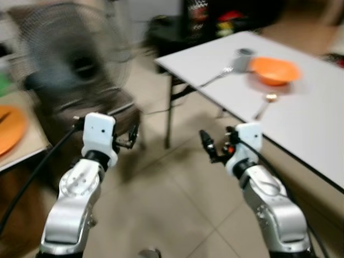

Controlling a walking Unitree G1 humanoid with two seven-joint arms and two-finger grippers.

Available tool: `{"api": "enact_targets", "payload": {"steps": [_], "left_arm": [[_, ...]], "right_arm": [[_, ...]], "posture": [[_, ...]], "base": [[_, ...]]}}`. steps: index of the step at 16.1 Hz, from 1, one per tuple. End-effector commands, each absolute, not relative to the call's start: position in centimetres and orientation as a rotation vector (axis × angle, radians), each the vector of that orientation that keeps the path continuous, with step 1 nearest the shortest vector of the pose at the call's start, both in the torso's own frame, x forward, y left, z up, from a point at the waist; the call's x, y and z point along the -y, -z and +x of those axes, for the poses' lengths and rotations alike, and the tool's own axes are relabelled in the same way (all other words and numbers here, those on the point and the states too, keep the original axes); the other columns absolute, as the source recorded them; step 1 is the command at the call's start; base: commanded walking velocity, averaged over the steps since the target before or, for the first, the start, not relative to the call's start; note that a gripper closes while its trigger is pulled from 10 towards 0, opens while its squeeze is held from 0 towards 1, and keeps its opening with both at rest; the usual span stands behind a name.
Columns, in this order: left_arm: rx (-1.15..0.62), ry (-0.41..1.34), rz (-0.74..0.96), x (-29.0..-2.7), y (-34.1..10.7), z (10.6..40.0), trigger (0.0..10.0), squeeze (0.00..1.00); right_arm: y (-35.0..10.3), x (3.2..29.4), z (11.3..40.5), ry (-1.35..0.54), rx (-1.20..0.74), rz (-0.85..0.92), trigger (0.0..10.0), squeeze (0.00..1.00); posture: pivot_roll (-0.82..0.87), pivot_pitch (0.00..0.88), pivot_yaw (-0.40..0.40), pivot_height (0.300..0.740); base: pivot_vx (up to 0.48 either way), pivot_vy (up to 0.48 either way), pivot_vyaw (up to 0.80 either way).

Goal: Setting the table

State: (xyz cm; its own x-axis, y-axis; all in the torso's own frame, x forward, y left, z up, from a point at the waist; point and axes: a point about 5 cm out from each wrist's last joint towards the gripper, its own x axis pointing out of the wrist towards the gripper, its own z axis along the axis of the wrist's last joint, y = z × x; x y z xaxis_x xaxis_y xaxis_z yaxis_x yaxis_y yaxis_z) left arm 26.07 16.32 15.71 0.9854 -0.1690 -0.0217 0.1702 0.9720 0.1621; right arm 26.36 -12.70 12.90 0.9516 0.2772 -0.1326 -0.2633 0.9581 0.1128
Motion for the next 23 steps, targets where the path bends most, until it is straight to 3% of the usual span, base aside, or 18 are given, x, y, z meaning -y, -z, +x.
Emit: {"api": "enact_targets", "payload": {"steps": [1,7,13,19,23], "left_arm": [[0.000,0.170,0.179,-16.4,-16.0,26.2,10.0,0.00],[0.008,0.182,0.177,-16.3,-15.9,26.3,10.0,0.00],[0.005,0.170,0.173,-16.6,-14.7,25.7,10.0,0.00],[0.016,0.147,0.146,-16.8,-14.6,25.1,10.0,0.00],[0.026,0.165,0.144,-16.4,-14.8,25.3,10.0,0.00]], "right_arm": [[-13.2,12.6,26.4,-0.287,-0.135,0.110,10.0,0.00],[-13.4,13.5,26.5,-0.209,-0.105,0.150,10.0,0.00],[-12.4,16.5,24.1,-0.164,-0.172,0.124,10.0,0.00],[-11.7,14.4,25.5,-0.170,-0.159,0.057,10.0,0.00],[-11.1,14.4,26.4,-0.154,-0.162,0.044,10.0,0.00]], "posture": [[0.08,0.000,-0.009,0.740],[0.07,0.000,0.005,0.740],[0.04,0.000,0.003,0.740],[0.07,0.000,-0.032,0.740],[0.07,0.000,-0.025,0.740]], "base": [[0.000,0.000,0.80],[0.000,0.000,0.80],[0.000,0.000,0.80],[0.135,0.000,0.26],[0.284,0.000,0.40]]}}
